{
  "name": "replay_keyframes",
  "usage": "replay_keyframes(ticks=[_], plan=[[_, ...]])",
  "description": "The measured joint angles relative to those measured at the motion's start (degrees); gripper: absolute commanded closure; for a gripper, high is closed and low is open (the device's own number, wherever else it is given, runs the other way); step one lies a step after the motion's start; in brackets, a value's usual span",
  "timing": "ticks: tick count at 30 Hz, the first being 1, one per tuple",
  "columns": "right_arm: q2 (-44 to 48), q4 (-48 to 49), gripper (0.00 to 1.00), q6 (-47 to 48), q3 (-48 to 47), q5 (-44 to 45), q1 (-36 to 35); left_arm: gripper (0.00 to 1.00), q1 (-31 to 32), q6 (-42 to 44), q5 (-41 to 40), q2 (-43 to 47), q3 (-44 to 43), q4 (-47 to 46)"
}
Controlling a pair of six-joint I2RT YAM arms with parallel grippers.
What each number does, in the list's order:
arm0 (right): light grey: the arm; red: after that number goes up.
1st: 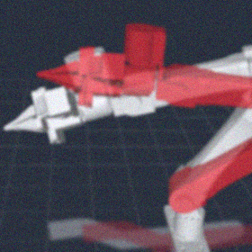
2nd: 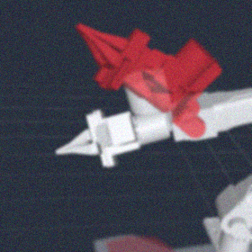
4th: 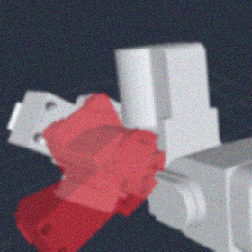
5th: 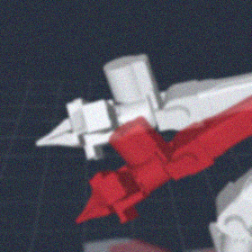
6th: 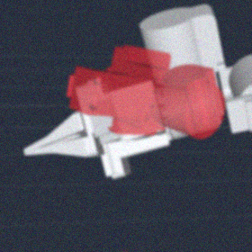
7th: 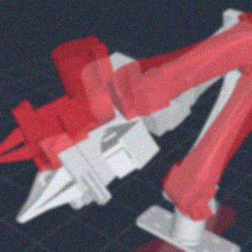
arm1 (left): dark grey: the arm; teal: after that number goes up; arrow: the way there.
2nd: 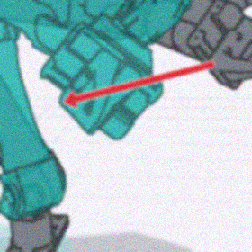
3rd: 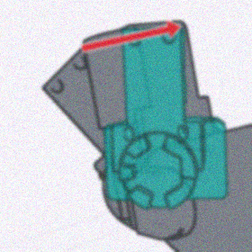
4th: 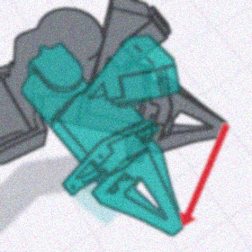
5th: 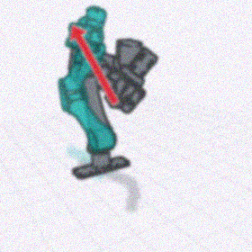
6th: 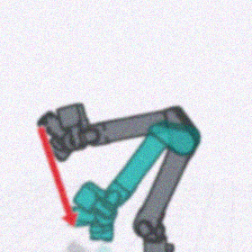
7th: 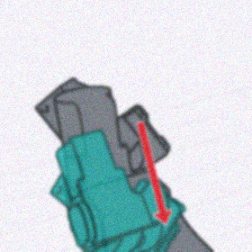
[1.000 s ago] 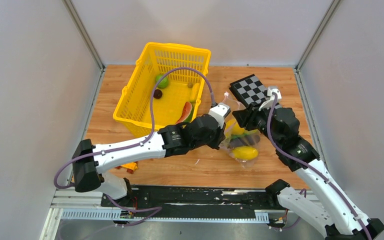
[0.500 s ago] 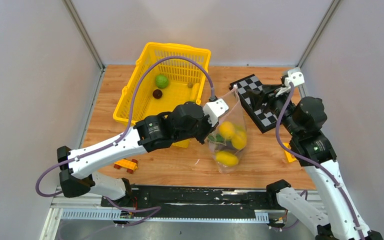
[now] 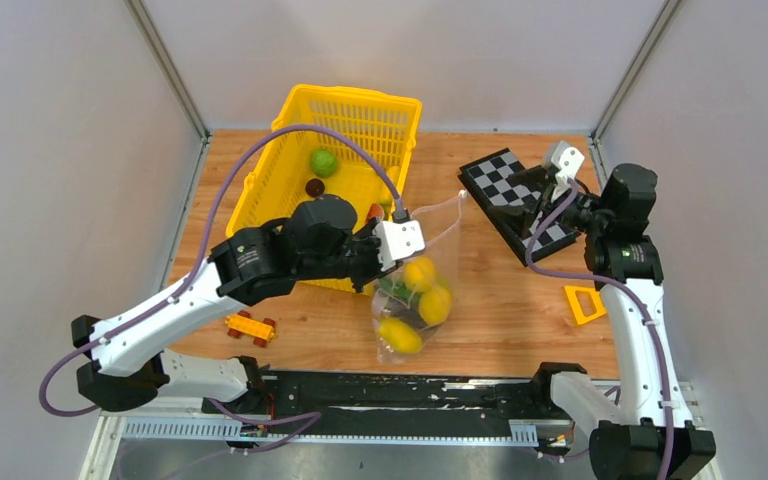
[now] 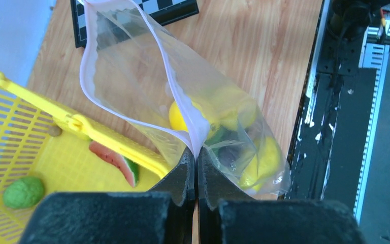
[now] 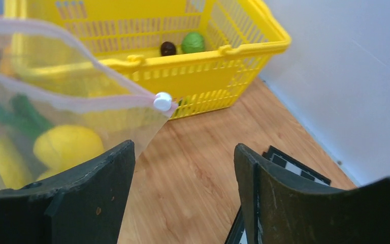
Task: Place the food in the zip-top bag and seal the zipper
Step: Zip the zipper food storage bag at the center of the board.
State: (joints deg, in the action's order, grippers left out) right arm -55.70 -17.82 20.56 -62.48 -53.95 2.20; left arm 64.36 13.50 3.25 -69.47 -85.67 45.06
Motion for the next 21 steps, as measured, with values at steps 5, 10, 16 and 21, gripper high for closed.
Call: replay_keyframes(ticks=[5,10,16,21], plan=[[-2.14,-1.66,0.28,8.41,2.82,-15.93,1.64,1.0,-0.46,3.63,3.02,3.13,0.83,1.92],[-12.87,-4.85,0.28,14.75,1.6,-27.78,1.64,1.0,-0.46,5.86,5.73,3.91,2.1,3.39],[-29.94,-34.97,0.3,43.23,-10.73,-30.86,1.57,1.0,-0.48,6.51,7.45,4.48,5.35,3.8],[-39.41,-58.31,0.3,66.97,-20.17,-32.57,-1.95,1.0,-0.48,6.56,7.65,4.63,5.81,3.82]])
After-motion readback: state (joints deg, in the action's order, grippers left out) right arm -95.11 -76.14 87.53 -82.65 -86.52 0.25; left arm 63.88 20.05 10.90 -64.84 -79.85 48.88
